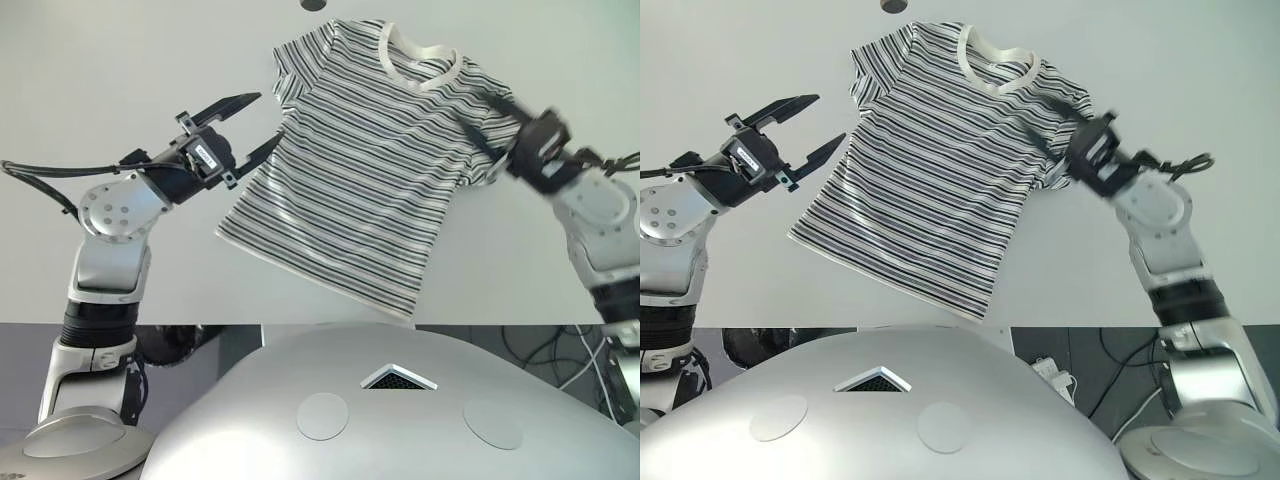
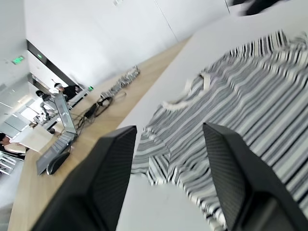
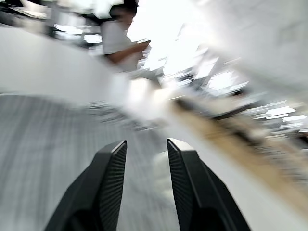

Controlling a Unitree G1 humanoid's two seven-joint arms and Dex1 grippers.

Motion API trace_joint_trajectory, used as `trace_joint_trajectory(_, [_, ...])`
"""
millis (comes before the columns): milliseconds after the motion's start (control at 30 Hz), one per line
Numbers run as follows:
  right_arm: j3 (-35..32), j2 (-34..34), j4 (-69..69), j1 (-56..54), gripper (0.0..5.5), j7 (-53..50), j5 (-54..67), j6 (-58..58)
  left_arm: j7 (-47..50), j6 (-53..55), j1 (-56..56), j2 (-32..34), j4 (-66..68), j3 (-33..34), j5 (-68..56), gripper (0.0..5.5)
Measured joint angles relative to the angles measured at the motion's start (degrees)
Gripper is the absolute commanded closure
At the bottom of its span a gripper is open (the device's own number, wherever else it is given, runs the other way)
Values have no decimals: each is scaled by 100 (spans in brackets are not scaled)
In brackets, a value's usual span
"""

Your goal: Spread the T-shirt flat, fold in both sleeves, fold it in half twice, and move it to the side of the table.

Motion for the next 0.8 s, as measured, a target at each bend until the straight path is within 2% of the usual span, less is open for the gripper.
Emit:
trace_joint_trajectory(67, [114,-1038,-1034,740,390,1150,529,880,-219,-130,-84,116,405,50,-34,297])
trace_joint_trajectory(133, [-206,-1735,-1592,1322,390,1902,946,1267,-266,-183,-227,128,746,26,53,297])
trace_joint_trajectory(267, [-616,-2030,-2051,1618,390,2473,1073,1754,-256,-210,-403,56,1000,-14,158,297])
trace_joint_trajectory(367, [-526,-1909,-2267,1490,390,2638,893,2223,-248,-211,-414,-16,1035,-55,170,297])
trace_joint_trajectory(567, [157,-921,-2266,761,390,2659,-84,2916,-235,-210,-459,-205,1130,-116,182,297])
trace_joint_trajectory(700, [369,-382,-2136,474,390,2476,-694,3004,-233,-201,-442,-337,1080,-178,175,297])
trace_joint_trajectory(800, [482,-243,-1993,435,390,2438,-1159,2983,-227,-201,-424,-406,1012,-262,183,297])
